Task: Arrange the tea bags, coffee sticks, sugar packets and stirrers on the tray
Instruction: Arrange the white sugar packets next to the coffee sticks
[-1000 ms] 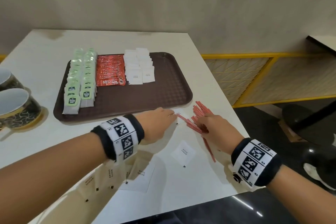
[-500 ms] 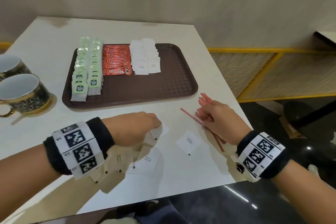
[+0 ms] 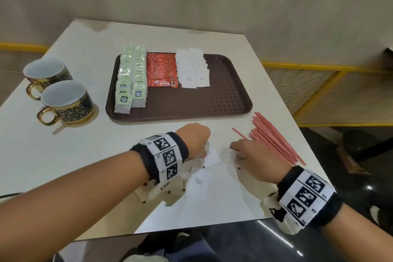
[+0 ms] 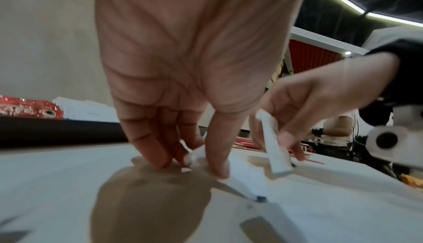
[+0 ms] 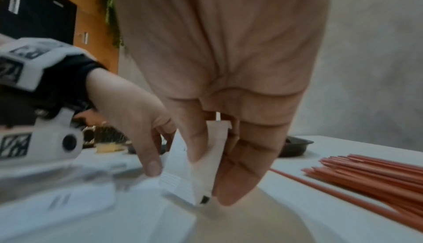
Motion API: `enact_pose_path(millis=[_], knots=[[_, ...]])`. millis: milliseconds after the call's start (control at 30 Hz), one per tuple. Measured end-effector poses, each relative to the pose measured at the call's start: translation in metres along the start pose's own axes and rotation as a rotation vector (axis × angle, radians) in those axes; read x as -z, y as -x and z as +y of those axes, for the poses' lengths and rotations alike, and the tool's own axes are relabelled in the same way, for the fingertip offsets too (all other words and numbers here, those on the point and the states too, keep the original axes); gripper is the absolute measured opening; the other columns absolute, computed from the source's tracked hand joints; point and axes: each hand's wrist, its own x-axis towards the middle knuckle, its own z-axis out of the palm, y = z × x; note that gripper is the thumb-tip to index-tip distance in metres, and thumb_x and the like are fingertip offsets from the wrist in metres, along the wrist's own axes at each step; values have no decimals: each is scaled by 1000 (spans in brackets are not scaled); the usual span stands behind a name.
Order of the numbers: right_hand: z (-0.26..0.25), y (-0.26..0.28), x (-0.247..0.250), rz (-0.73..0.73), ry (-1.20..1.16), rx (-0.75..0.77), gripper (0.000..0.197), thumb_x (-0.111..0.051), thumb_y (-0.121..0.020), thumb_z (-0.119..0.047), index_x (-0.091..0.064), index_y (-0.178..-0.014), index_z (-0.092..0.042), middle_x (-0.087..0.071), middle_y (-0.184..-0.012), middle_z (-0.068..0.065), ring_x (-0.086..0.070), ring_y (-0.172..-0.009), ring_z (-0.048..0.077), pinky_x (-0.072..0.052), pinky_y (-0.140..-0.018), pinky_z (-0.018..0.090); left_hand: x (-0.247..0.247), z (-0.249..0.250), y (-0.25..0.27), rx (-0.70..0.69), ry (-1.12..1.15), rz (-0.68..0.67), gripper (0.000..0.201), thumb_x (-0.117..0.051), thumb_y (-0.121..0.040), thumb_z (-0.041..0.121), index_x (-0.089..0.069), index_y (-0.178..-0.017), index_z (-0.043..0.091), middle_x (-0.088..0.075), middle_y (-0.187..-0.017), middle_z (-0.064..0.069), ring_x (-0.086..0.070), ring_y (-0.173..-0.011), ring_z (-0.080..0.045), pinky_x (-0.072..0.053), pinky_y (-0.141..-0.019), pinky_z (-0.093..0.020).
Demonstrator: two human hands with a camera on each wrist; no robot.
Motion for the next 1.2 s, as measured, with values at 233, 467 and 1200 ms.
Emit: enact_pose_path(millis=[233, 467, 1200], knots=[[-33, -6, 28, 252, -416, 154, 17, -72, -82, -5, -58, -83, -14, -62, -78, 0, -61, -71, 20, -50, -66, 36, 25, -20, 30, -92, 518, 153, 17, -70, -81, 6, -61, -85, 20, -65, -80, 3, -59, -71, -12, -43, -58, -12], [-69, -15, 37, 168, -756, 144, 27, -79, -74, 2, -65, -97, -2, -69, -92, 18, -66, -74, 20, -57, -63, 33, 40, -40, 79, -130, 1173, 224, 23, -60, -92, 4, -64, -114, 12, -67, -92, -3, -62, -83, -12, -51, -76, -26], [-150, -30, -36, -190, 160, 157, 78, -85, -71, -22, -39, -133, -10, -48, -120, 10, -51, -104, 26, -48, -81, 35, 1, -105, 145, 299, 1935, 314, 19, -51, -95, 7, -60, -112, 6, -74, -106, -11, -71, -100, -24, -59, -82, -37]])
